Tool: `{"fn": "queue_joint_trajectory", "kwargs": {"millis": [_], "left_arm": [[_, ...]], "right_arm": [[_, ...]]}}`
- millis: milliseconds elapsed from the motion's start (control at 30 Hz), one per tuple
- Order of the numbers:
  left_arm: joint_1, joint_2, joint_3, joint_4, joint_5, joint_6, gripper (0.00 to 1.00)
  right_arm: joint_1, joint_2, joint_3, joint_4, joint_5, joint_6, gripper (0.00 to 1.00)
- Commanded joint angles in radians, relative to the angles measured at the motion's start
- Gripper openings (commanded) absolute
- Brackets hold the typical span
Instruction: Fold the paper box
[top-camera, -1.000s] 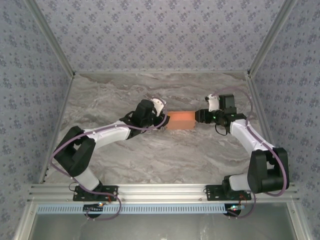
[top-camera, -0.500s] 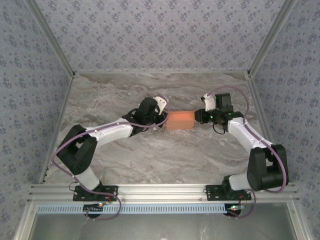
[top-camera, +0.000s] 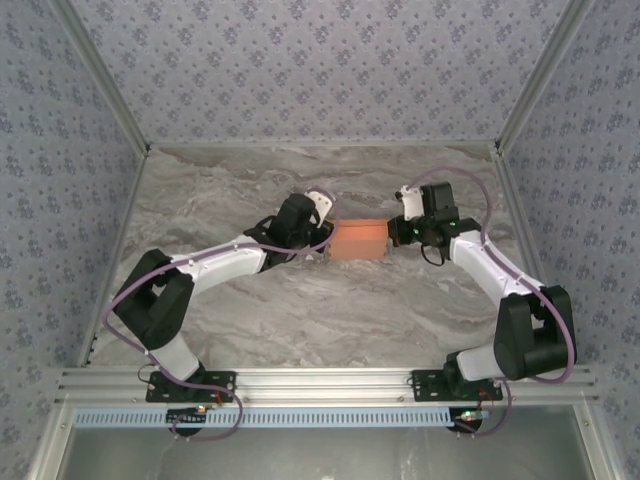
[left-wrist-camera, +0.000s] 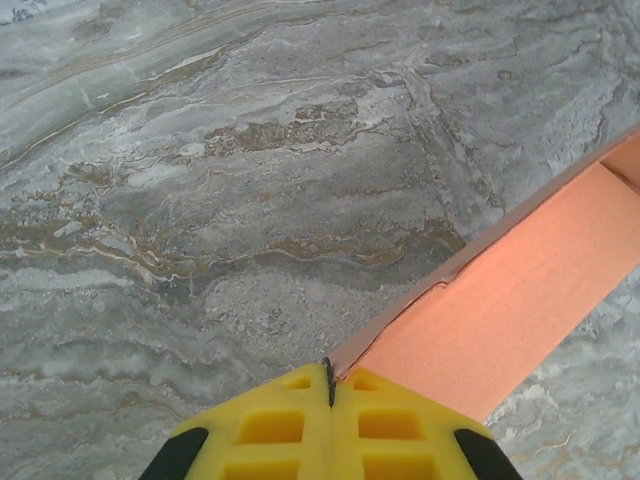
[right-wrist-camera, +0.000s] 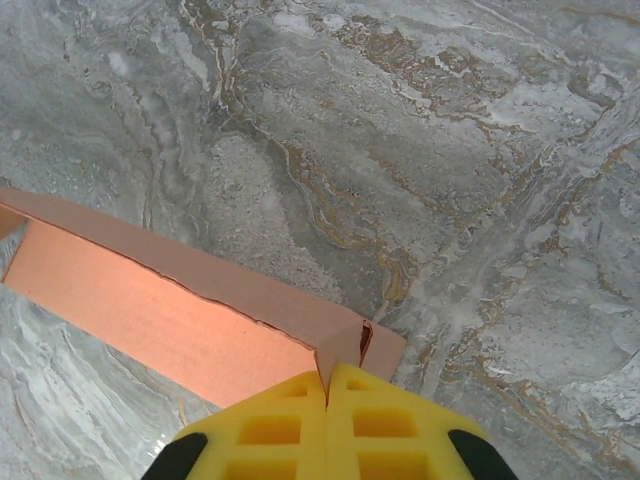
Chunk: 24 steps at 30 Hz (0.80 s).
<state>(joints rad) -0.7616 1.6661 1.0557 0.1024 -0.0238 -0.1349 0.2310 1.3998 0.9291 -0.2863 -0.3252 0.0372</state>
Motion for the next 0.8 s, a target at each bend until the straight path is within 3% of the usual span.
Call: {"fn": "queue_joint_trajectory", "kwargs": {"millis": [0, 367, 767], "left_arm": [[-0.012, 0.024, 0.037, -0.014, 0.008, -0.030, 0.00], [-0.015, 0.029, 0.067, -0.033, 0.022, -0.145, 0.00], [-0.033, 0.044, 0.069, -0.009, -0.009, -0.315, 0.00]], "right_arm": [[0.020, 0.021, 0.034, -0.037, -0.017, 0.004, 0.04], [0.053, 0.038, 0.044, -0.043, 0.014, 0.021, 0.01], [0.133, 0.038, 0.039, -0.014, 0.137, 0.111, 0.00]]}}
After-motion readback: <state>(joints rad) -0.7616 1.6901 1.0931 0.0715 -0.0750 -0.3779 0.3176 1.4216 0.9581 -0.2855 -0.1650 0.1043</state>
